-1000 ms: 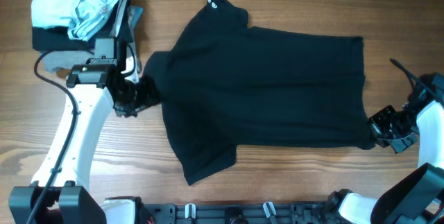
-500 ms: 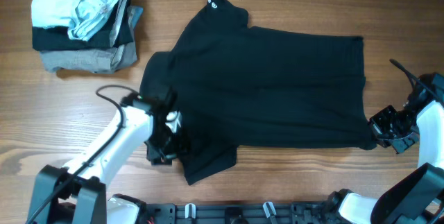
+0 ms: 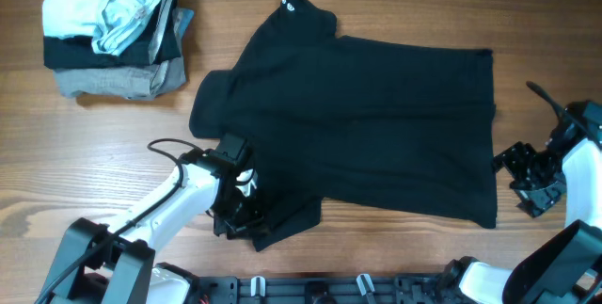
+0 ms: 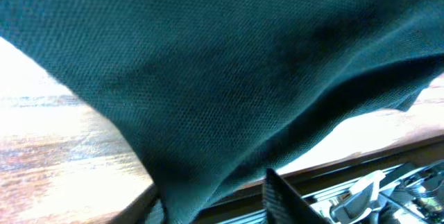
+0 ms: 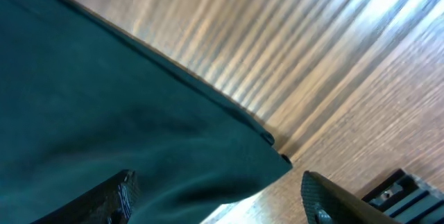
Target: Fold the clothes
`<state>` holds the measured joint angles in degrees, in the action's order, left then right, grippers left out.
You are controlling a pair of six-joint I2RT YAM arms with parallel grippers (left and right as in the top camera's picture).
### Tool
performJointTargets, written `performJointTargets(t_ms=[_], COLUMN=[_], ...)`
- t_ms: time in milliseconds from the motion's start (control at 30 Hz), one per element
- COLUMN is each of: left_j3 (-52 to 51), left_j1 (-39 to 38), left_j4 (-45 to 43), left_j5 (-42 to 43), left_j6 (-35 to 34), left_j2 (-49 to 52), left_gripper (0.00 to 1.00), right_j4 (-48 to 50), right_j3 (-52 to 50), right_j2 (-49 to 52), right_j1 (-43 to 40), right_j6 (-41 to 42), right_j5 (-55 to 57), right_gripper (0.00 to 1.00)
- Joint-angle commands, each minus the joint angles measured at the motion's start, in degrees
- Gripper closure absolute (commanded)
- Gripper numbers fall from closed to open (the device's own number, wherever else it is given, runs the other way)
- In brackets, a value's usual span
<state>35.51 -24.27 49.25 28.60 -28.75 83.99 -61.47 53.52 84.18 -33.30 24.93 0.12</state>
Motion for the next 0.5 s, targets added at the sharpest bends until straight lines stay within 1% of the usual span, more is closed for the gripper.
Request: performJointTargets(t_ms=[0,67,100,167,267,300,400,467], left_j3=[-0.5,-0.48,-0.48,-0.48,-0.48,-0.48,-0.48,-0.46], left_j1=[-0.28,-0.28,-0.26,-0.26,-0.26,-0.26,-0.26,-0.26], left_j4=[-0.44,-0.46,-0.46,-0.48,-0.48,-0.48,-0.48,-0.48], left_j5=[0.96,0.96,0.96,0.96,0.96,0.96,0.96,0.96], left_j6=[-0.44,-0.44,-0.42,-0.2,-0.2,-0.2,-0.2,-0.2], left_j2=[-0.5,-0.5,-0.5,-0.5,-0.5,-0.5,-0.5,-0.52], left_gripper=[0.83,0.92,0.96,0.96,0.96,0.96,0.96,0.96], right_j4=[-0.26,0.42,1.33,3.76,7.08,8.07,11.85,13.73], right_j3=[-3.26,-4.83,-5.92,-8.31,-12.44,-13.49,-16.83,-18.82], right_j2=[-0.28,-0.28,-0.28,-0.28,-0.22,-0.17,-0.13,-0.13], right_j1=[-1.66,-2.91,-3.52,-4.22,-4.33,-4.33,-4.33,-4.33], right_j6=[1.62,3.54,4.72,6.34,7.58,8.57,10.23,10.23], right_j5=[-0.81,-1.31,-1.62,-1.62,-1.84,-1.84,-2.78,-3.15], right_gripper=[0.19,0.18,0.19,0.26,0.28,0.31,0.44,0.46])
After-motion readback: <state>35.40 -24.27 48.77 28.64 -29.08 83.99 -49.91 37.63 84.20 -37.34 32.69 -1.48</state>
